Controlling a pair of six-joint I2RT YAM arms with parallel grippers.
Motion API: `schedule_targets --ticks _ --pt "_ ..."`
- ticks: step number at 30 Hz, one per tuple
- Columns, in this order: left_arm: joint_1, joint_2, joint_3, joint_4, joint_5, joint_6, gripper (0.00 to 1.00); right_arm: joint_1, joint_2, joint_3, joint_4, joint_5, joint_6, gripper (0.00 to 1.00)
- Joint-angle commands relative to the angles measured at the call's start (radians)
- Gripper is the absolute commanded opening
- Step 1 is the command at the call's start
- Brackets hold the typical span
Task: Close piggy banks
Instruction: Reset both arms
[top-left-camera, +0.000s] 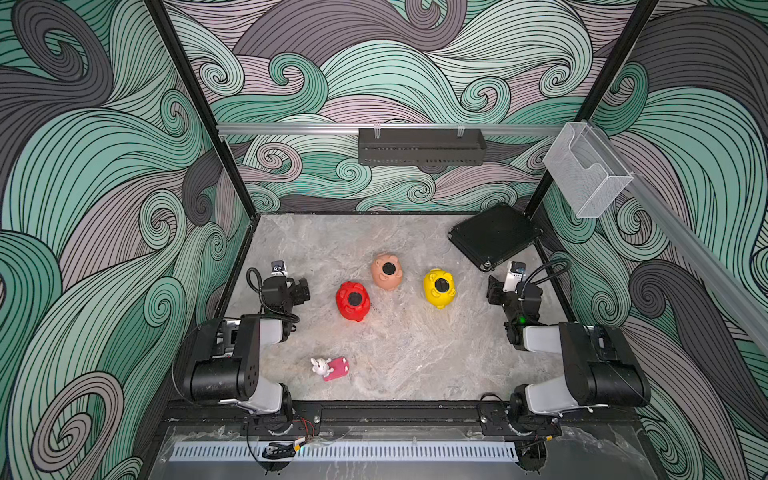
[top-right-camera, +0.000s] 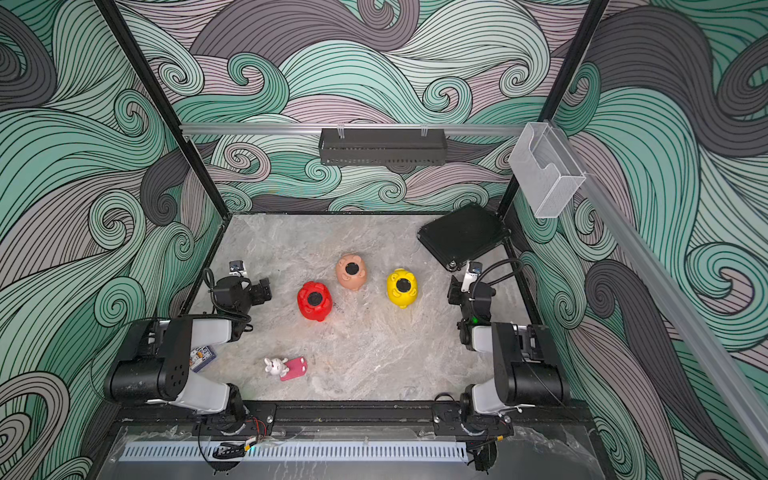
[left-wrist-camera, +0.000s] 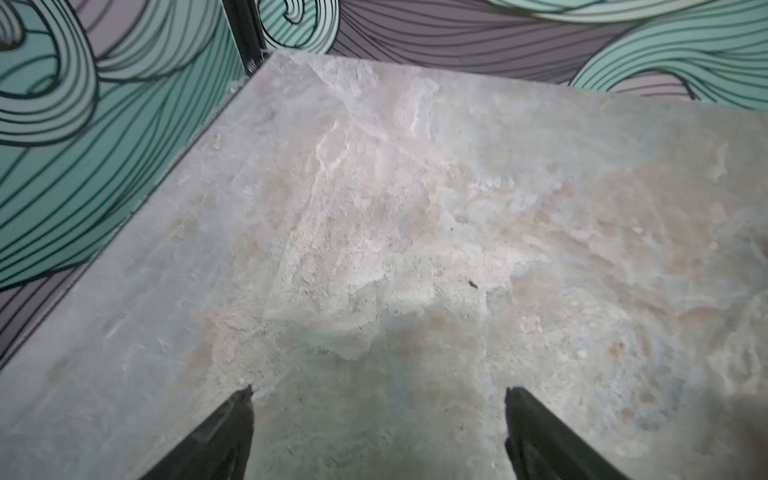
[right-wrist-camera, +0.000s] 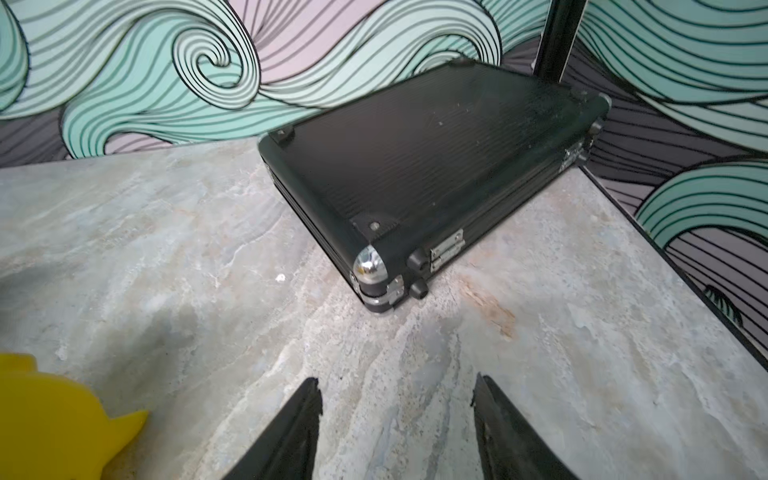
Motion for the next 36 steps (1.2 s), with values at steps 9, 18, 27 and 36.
schedule_targets --ticks 9,18,27,36 --pt "-0.003 0.021 0.089 -0.025 0.077 0.036 0.98 0.041 0.034 0.078 -0.067 -0.002 -0.039 0.84" --pt "-0.015 0.017 0.083 -0.021 0.054 0.04 0.98 0.061 0.029 0.084 -0.082 0.015 -0.062 0.99" --pt "-0.015 0.017 0.084 -0.02 0.053 0.041 0.98 0.076 0.03 0.088 -0.088 0.036 -0.074 0.99" --pt "-0.015 0.027 0.101 -0.043 0.049 0.037 0.99 0.077 0.029 0.088 -0.087 0.034 -0.074 0.99"
